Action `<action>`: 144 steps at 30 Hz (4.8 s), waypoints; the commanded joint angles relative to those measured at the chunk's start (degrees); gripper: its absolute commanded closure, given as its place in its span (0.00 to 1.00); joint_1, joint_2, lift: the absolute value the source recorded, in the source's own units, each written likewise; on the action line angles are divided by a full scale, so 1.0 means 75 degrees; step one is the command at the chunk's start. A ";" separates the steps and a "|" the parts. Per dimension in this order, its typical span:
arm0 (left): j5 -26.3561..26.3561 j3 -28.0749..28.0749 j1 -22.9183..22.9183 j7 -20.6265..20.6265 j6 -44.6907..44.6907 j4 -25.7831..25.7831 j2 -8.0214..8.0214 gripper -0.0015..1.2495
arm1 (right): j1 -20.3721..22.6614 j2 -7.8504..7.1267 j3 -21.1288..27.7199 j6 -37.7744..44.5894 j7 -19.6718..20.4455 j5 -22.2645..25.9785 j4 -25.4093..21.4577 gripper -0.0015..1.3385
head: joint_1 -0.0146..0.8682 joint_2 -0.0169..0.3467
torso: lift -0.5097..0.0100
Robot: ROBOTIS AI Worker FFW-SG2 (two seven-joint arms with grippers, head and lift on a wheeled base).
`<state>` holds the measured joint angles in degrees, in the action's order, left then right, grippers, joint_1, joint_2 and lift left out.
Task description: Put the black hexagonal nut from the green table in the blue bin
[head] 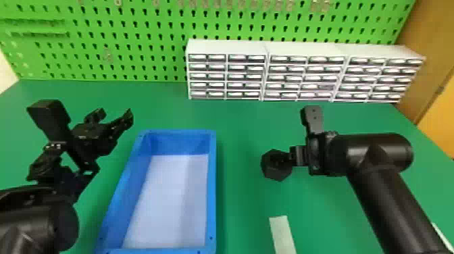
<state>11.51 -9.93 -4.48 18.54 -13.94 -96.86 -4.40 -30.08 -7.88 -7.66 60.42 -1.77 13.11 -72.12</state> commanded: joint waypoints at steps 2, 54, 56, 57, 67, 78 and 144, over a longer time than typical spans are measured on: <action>0.0000 0.0000 0.0000 0.0000 -0.0005 0.0000 0.0000 0.38 | -0.0009 0.0007 -0.0022 -0.0110 -0.0010 -0.0001 0.0112 0.39 | 0.80 0.07 | 0.79; 0.0012 0.0059 -0.0012 0.0000 -0.0005 0.0035 -0.0011 0.38 | -0.0056 0.0019 -0.0256 -0.0309 -0.0021 -0.0072 0.0522 0.39 | 0.80 0.07 | 0.79; 0.0012 0.0059 -0.0012 0.0000 0.0007 0.0035 0.0000 0.38 | -0.0056 0.0019 -0.0256 -0.0309 -0.0021 -0.0072 0.0522 0.39 | 0.80 0.07 | 0.79; 0.0012 0.0059 -0.0012 0.0000 -0.0005 0.0035 -0.0011 0.38 | -0.0056 0.0019 -0.0256 -0.0309 -0.0021 -0.0072 0.0522 0.39 | 0.80 0.07 | 0.79; 0.0023 0.0059 -0.0012 0.0000 0.0007 0.0035 -0.0011 0.38 | -0.0044 0.0019 -0.0314 -0.0298 -0.0033 -0.0072 0.0522 0.48 | 0.80 0.07 | 0.79; 0.0023 0.0059 -0.0012 0.0000 0.0007 0.0035 -0.0011 0.38 | -0.0044 0.0007 -0.0420 -0.0309 -0.0045 -0.0107 0.0511 0.64 | 0.80 0.07 | 0.79; 0.0047 0.0000 0.0047 0.0024 -0.0005 0.0035 -0.0011 0.38 | 0.0776 -0.0415 -0.0607 -0.5020 -0.0525 0.0315 -0.2208 0.75 | 0.80 0.07 | 0.79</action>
<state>11.87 -9.85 -4.15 18.72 -13.92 -96.59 -4.48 -24.74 -10.67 -11.15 31.14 -4.52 13.19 -87.99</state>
